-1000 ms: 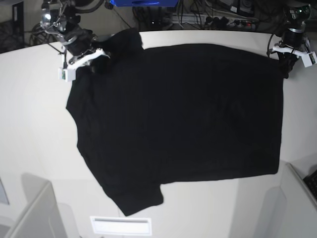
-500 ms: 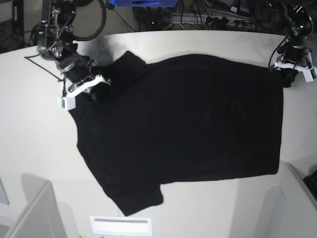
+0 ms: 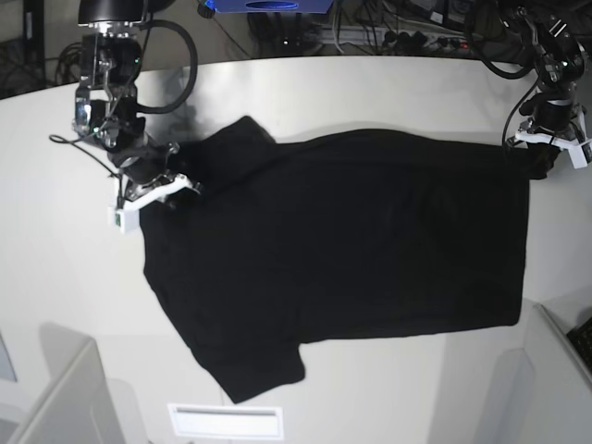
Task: Fold the T-shirt properly
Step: 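Drag the shirt edge with both grippers to straighten it, then release the shirt and regrasp its edge with both grippers, then pull the shirt edge toward the robot with both grippers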
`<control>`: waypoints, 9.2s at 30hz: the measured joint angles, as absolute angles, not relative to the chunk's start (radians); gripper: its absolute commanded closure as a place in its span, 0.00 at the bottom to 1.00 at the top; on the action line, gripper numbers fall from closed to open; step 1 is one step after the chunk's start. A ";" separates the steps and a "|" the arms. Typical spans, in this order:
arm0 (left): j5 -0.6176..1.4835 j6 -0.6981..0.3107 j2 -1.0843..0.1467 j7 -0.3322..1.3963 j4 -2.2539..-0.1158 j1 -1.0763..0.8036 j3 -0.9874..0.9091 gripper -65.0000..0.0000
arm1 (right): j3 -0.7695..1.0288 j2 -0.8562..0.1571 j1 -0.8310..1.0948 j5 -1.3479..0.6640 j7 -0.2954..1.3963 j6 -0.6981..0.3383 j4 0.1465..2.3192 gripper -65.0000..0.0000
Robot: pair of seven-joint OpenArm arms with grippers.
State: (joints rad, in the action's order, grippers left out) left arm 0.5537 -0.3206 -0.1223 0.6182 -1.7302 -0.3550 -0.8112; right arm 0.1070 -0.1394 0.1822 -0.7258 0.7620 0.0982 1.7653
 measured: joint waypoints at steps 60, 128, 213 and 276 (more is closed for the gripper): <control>0.348 -0.269 -0.155 0.825 -1.622 -0.041 -0.760 1.00 | 0.055 -0.168 -0.094 -0.725 0.774 0.097 1.451 1.00; 0.664 -0.274 -0.154 0.820 -1.696 -0.339 -1.007 0.23 | 0.523 -0.018 0.247 -0.732 0.750 0.172 1.809 0.39; 0.687 -0.283 -0.208 0.834 -1.430 -0.212 -0.891 1.00 | 0.520 -0.054 0.276 -0.868 0.720 0.150 1.578 1.00; 0.683 -0.277 -0.096 0.820 -1.752 -0.510 -1.006 0.25 | 0.558 -0.049 0.592 -0.853 0.705 0.161 1.806 0.45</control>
State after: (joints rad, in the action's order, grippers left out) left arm 0.6830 -0.2768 -0.0963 0.8204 -1.7515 -0.5098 -1.0061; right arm 0.5575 -0.0490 0.5919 -0.8532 0.7052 0.1608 1.8065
